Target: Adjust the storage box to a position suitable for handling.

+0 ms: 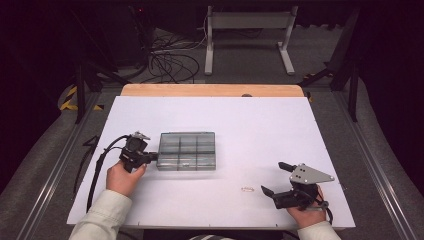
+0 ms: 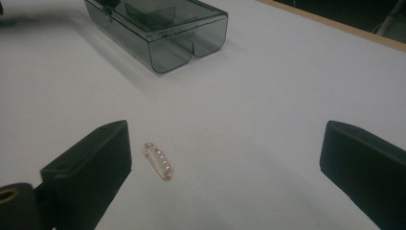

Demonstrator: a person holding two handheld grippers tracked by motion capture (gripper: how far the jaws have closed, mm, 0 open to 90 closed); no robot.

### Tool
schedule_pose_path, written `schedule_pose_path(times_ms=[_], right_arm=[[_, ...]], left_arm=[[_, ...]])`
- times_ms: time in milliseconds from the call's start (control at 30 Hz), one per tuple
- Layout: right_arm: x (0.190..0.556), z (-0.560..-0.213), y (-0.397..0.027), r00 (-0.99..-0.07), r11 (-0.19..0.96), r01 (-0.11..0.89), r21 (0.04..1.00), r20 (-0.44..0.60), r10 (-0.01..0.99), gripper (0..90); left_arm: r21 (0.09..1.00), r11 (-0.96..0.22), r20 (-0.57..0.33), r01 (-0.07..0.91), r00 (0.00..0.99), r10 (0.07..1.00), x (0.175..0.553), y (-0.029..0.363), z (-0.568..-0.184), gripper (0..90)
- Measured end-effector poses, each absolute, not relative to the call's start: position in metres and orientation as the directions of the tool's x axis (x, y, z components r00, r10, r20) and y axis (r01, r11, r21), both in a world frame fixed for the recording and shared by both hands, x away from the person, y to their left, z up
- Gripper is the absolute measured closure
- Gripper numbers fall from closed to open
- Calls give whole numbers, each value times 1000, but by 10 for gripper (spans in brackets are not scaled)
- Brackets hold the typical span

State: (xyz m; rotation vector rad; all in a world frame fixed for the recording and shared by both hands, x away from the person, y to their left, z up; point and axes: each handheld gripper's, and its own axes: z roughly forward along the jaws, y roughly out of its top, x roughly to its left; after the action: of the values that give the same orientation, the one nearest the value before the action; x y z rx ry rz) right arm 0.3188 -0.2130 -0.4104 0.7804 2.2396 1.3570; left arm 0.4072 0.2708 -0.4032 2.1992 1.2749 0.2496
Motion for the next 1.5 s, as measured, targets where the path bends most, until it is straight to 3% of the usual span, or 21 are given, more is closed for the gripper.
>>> schedule_pose_path(times_ms=[667, 1267, 1333, 1500], right_arm=[[316, -411, -217, -755, 365, 257, 895, -50, 654, 40], [316, -411, -217, -756, 364, 258, 895, -48, 653, 40], [316, -411, -217, -756, 364, 258, 895, -47, 653, 40], [316, -410, -216, -757, 363, 254, 896, -50, 651, 40]], left_arm=[[586, -448, -93, 675, 606, 790, 417, 215, -404, 900], [602, -450, -88, 659, 615, 784, 419, 202, -405, 898], [614, -442, -79, 654, 609, 790, 418, 205, -402, 888], [671, -427, -56, 606, 616, 786, 406, 214, -393, 733]])
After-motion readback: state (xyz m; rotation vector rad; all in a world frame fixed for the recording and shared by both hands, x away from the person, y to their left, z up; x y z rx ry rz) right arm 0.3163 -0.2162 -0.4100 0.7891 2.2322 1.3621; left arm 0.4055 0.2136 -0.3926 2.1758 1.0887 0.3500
